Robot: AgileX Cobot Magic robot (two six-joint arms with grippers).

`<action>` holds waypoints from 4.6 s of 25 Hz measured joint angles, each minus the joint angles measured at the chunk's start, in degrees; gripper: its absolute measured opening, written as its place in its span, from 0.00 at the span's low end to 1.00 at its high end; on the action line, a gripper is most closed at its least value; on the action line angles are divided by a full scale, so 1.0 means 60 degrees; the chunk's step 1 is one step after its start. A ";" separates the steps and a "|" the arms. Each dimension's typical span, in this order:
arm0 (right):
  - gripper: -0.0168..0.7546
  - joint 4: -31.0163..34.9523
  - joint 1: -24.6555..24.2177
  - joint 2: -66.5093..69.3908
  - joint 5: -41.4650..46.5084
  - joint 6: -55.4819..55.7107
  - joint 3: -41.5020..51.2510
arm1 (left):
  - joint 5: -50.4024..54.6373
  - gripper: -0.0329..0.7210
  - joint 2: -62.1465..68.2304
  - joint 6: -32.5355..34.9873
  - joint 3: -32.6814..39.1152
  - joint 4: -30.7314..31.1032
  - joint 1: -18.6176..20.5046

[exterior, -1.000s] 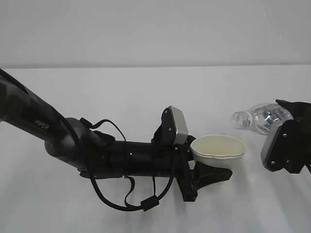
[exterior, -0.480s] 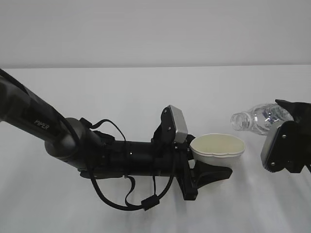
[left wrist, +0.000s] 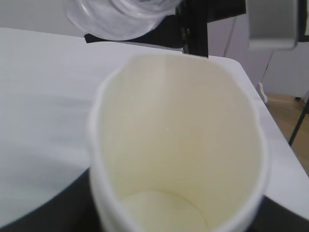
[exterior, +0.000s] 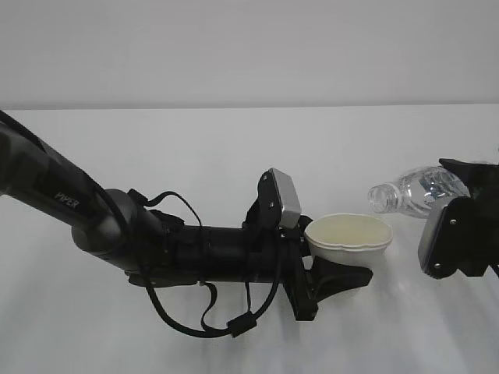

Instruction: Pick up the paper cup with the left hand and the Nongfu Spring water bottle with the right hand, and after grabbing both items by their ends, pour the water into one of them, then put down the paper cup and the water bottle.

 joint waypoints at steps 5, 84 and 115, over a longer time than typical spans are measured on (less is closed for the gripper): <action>0.54 -0.0038 0.0000 0.0000 0.0000 -0.0032 -0.0018 | 0.0000 0.57 0.0000 -0.0022 0.0000 0.0000 0.0000; 0.52 -0.0252 0.0000 0.0000 -0.0149 -0.1319 -0.0114 | 0.0000 0.56 0.0000 -0.0157 0.0000 0.0434 0.0000; 0.52 -0.0348 0.0000 0.0000 -0.0325 -0.1548 -0.0167 | 0.0073 0.56 0.0036 -0.0157 0.0000 0.0434 0.0000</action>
